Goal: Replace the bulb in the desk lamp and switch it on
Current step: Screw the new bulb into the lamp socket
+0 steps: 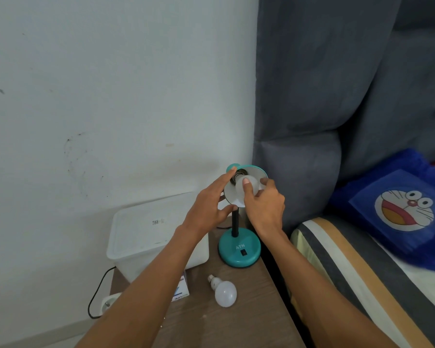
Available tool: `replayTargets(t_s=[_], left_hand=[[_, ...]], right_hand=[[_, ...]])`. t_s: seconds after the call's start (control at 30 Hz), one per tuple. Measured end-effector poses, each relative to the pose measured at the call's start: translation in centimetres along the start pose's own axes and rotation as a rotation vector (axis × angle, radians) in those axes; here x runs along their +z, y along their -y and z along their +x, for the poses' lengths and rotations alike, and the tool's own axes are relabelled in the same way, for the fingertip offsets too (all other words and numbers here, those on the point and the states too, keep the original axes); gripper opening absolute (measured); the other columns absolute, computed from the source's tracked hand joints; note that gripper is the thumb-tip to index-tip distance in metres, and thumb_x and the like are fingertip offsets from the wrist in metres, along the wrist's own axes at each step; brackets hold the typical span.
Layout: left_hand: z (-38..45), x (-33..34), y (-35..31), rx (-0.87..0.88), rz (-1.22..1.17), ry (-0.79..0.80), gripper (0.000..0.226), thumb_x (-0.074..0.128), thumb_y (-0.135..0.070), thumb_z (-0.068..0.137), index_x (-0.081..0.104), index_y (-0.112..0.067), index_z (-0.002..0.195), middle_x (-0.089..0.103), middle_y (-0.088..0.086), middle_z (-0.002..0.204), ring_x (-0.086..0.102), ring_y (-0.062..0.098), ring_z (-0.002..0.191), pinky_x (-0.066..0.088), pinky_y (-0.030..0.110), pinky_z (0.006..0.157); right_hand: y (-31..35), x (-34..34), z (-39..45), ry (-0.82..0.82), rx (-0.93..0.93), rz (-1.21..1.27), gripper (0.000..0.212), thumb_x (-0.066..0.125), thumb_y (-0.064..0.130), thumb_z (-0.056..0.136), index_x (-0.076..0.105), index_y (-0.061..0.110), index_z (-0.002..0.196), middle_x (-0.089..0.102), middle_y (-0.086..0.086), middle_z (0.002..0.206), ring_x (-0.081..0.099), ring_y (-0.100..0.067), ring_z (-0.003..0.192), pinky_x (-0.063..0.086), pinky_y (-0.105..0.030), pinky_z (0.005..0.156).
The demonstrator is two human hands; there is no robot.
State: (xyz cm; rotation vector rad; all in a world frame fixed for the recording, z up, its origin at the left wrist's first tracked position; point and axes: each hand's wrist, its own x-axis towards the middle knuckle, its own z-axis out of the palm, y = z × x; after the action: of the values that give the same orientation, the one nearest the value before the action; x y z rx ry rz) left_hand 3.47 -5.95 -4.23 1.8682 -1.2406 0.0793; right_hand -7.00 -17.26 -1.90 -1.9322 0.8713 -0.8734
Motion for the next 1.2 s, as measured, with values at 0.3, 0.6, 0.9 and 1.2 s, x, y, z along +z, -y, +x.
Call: replayTargets(t_s=[0.3,0.6,0.9,1.2], left_hand=[[0.0,0.1,0.2,-0.003,0.003,0.007,0.093,0.083,-0.012,0.086,0.029,-0.031,0.160,0.044,-0.003,0.159,0.052,0.013,0.137,0.049,0.023,0.108],[0.1,0.1,0.4,-0.001,-0.016,0.012,0.095,0.083,-0.006,0.084,0.030,-0.032,0.159,0.043,-0.013,0.155,0.050,0.007,0.136,0.049,0.021,0.108],[0.0,0.0,0.2,-0.006,-0.010,0.004,0.094,0.082,-0.011,0.086,0.028,-0.037,0.159,0.045,-0.009,0.156,0.052,0.008,0.135,0.049,0.020,0.107],[0.0,0.2,0.2,-0.005,-0.008,0.006,0.093,0.082,-0.010,0.086,0.029,-0.033,0.159,0.043,-0.011,0.156,0.050,0.008,0.136,0.046,0.014,0.106]], right_hand=[[-0.4,-0.2,-0.3,0.074,-0.080,-0.022,0.058,0.074,0.043,0.084,0.048,0.021,0.131,0.065,-0.007,0.115,0.064,-0.022,0.098,0.053,-0.031,0.079],[-0.6,0.4,0.3,-0.017,0.044,-0.023,0.057,0.050,0.064,0.092,0.063,0.011,0.111,0.071,-0.009,0.095,0.067,-0.027,0.093,0.040,-0.024,0.064],[-0.7,0.4,0.0,0.079,-0.011,-0.012,0.057,0.066,0.053,0.086,0.050,0.018,0.129,0.065,-0.004,0.102,0.061,-0.019,0.086,0.044,-0.021,0.067],[-0.3,0.5,0.2,0.019,0.070,-0.024,0.060,0.053,0.062,0.092,0.055,0.012,0.124,0.067,-0.008,0.106,0.066,-0.024,0.092,0.046,-0.018,0.065]])
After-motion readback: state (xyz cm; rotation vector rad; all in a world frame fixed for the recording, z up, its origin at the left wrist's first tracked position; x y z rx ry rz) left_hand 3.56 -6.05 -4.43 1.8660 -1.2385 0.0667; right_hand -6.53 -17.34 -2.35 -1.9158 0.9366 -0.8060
